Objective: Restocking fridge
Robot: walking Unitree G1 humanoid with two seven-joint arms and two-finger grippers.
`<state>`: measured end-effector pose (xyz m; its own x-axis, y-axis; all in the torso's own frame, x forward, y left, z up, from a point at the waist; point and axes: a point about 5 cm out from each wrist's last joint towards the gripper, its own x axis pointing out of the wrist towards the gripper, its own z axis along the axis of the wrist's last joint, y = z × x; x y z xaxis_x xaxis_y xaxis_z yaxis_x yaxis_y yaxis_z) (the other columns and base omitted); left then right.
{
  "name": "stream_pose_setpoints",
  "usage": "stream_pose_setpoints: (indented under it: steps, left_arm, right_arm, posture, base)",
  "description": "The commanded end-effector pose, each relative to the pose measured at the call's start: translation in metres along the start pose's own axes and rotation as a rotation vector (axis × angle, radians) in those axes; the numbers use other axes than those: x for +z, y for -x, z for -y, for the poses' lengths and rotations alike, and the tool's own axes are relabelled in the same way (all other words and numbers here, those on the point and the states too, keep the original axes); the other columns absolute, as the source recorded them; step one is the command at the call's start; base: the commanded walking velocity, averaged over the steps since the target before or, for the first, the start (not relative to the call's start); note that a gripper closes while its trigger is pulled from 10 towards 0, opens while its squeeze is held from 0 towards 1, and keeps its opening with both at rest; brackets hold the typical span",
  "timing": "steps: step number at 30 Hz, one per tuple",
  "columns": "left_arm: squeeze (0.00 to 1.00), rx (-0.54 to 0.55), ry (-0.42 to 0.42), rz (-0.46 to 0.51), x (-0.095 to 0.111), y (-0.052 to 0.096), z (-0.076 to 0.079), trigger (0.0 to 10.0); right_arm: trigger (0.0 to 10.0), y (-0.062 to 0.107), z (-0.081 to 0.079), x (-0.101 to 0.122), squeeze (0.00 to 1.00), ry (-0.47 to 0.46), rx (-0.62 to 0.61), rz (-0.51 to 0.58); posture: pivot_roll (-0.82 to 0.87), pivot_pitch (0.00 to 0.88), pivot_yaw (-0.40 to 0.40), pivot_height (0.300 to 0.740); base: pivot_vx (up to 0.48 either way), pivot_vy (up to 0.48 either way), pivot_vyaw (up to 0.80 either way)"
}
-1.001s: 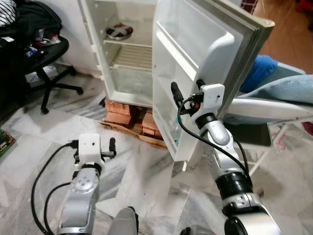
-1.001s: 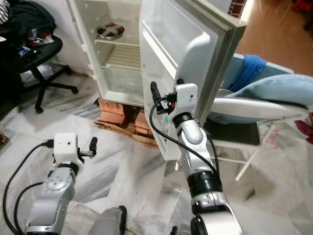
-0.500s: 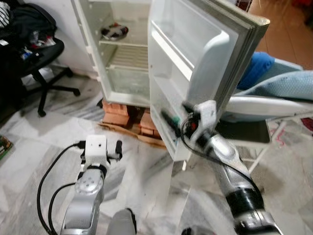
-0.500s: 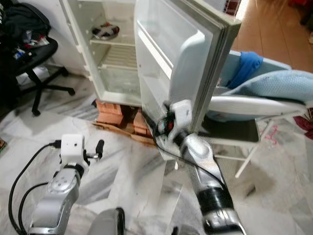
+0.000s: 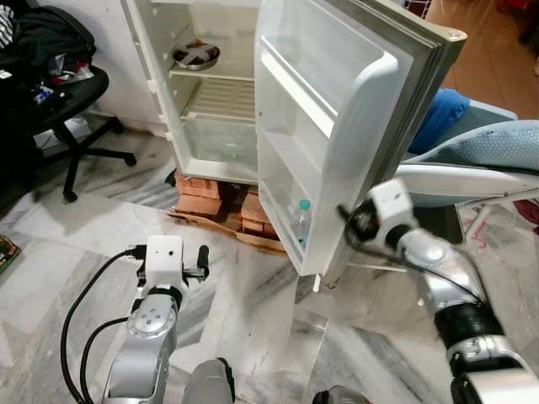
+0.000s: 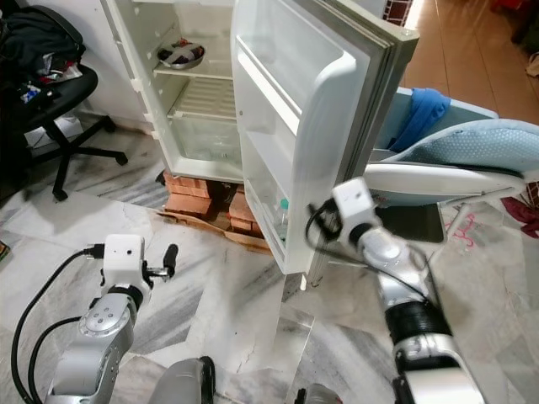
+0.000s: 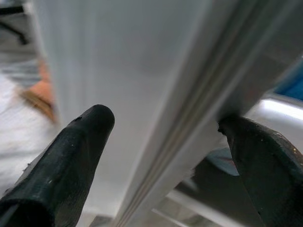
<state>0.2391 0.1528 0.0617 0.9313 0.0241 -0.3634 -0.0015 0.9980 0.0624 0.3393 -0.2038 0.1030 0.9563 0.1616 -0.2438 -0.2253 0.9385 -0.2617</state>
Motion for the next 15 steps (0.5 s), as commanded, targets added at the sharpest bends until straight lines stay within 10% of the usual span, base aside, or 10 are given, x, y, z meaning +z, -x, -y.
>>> stream_pose_setpoints:
  steps: [1,4,9,11,15]
  left_arm:
    - [0.00,0.007,-0.021,0.008,0.003,0.003,-0.003,10.0]
    - [0.00,0.011,-0.023,0.005,0.002,0.003,-0.006,10.0]
    - [0.00,0.008,-0.031,0.004,0.002,0.002,-0.005,10.0]
    - [0.00,0.003,-0.037,0.009,0.003,0.002,-0.004,10.0]
    - [0.00,0.004,-0.038,0.006,0.002,0.002,-0.004,10.0]
  right_arm:
    - [10.0,-0.002,0.008,0.008,0.00,0.004,-0.045,0.025]
    - [10.0,-0.004,0.009,0.012,0.00,0.012,-0.056,0.043]
    - [10.0,-0.012,-0.003,0.046,0.00,-0.243,0.030,0.252]
    - [10.0,-0.003,-0.029,0.084,0.00,-0.514,0.335,0.435]
    - [10.0,0.031,-0.059,0.110,0.00,-0.625,0.791,0.524]
  posture:
    - [0.16,0.082,-0.003,0.740]
    - [0.16,0.082,-0.003,0.740]
    - [0.16,0.077,-0.003,0.740]
    - [0.17,0.073,-0.003,0.740]
    - [0.16,0.070,-0.005,0.740]
  base:
    - [0.000,0.000,0.00]
    - [0.000,0.000,0.00]
    - [0.000,0.000,0.00]
    - [0.000,0.000,0.00]
    - [0.000,0.000,0.00]
